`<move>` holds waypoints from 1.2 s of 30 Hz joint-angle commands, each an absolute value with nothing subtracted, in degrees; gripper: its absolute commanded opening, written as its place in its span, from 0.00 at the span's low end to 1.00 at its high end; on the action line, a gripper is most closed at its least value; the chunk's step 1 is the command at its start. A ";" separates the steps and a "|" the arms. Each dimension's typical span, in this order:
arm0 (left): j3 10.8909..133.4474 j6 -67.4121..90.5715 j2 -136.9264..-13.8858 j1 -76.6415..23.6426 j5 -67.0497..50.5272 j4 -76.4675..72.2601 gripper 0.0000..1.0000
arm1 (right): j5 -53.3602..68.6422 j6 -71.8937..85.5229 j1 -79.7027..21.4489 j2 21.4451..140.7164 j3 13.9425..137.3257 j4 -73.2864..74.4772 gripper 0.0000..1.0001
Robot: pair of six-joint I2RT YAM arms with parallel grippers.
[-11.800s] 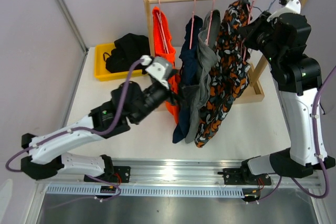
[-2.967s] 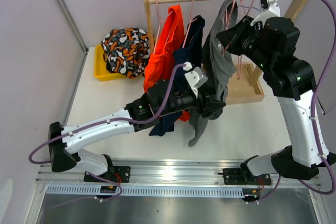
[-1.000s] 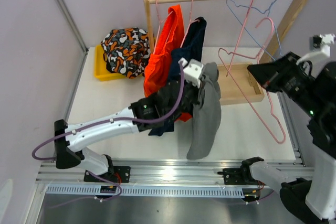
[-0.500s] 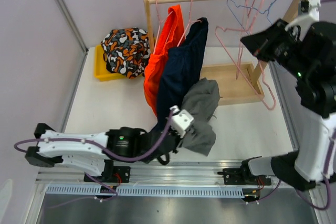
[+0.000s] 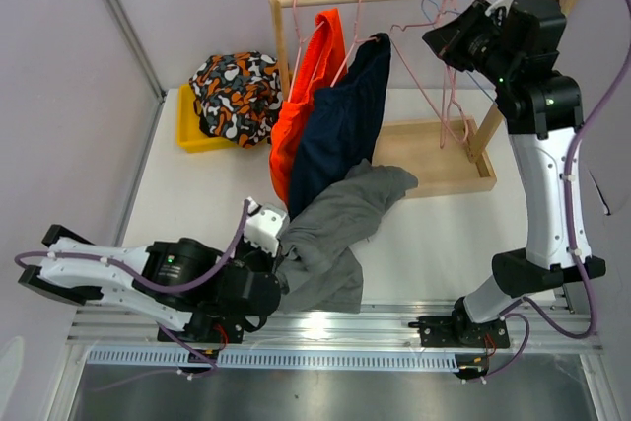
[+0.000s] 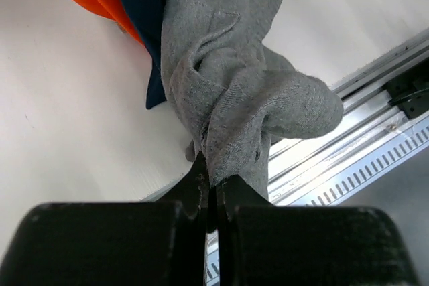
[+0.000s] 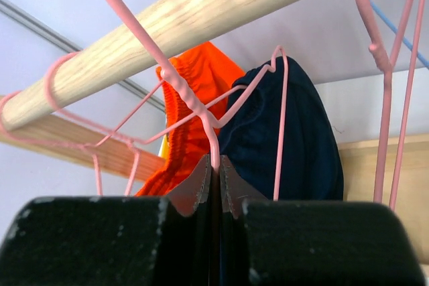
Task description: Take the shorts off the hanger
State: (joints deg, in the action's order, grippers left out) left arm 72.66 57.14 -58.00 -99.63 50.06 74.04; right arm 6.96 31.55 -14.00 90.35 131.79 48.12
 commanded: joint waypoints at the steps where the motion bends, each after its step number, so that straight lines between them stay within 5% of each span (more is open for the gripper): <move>1: 78.91 61.18 -55.64 -100.20 55.10 84.02 0.00 | 7.38 31.82 -14.15 91.06 128.08 41.66 0.00; 11: 102.01 34.45 -56.51 -99.40 66.44 77.90 0.00 | 8.35 30.76 -13.36 82.46 111.90 36.22 0.00; 19: 113.03 -25.52 -57.31 -99.40 70.74 32.94 0.00 | 8.79 30.67 -12.57 74.89 95.46 33.31 0.00; 21: 110.67 -39.91 -56.60 -99.32 72.33 7.91 0.00 | 9.05 30.50 -12.04 73.83 93.96 33.31 0.01; 23: 110.13 -55.68 -56.34 -99.40 71.02 -11.47 0.00 | 9.49 30.15 -11.78 73.57 92.64 33.31 0.20; 24: 110.48 -58.59 -56.25 -99.40 70.23 -14.65 0.00 | 9.75 29.80 -11.60 73.39 92.29 33.31 0.38; 25: 110.83 -61.49 -55.99 -99.40 69.35 -16.77 0.00 | 9.67 29.71 -11.34 73.39 91.94 33.48 0.76; 27: 111.89 -61.79 -55.90 -99.40 67.33 -16.35 0.00 | 9.58 29.62 -11.08 73.56 91.58 33.31 0.95; 36: 103.64 -85.87 -59.41 -98.97 69.69 -39.92 0.00 | 11.77 30.50 -11.07 74.79 90.97 32.26 0.99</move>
State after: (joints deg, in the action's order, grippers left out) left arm 106.10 -72.38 -56.53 -99.35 70.39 -28.71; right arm 9.98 30.44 -11.11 75.00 90.76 33.17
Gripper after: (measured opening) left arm 0.026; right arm 0.992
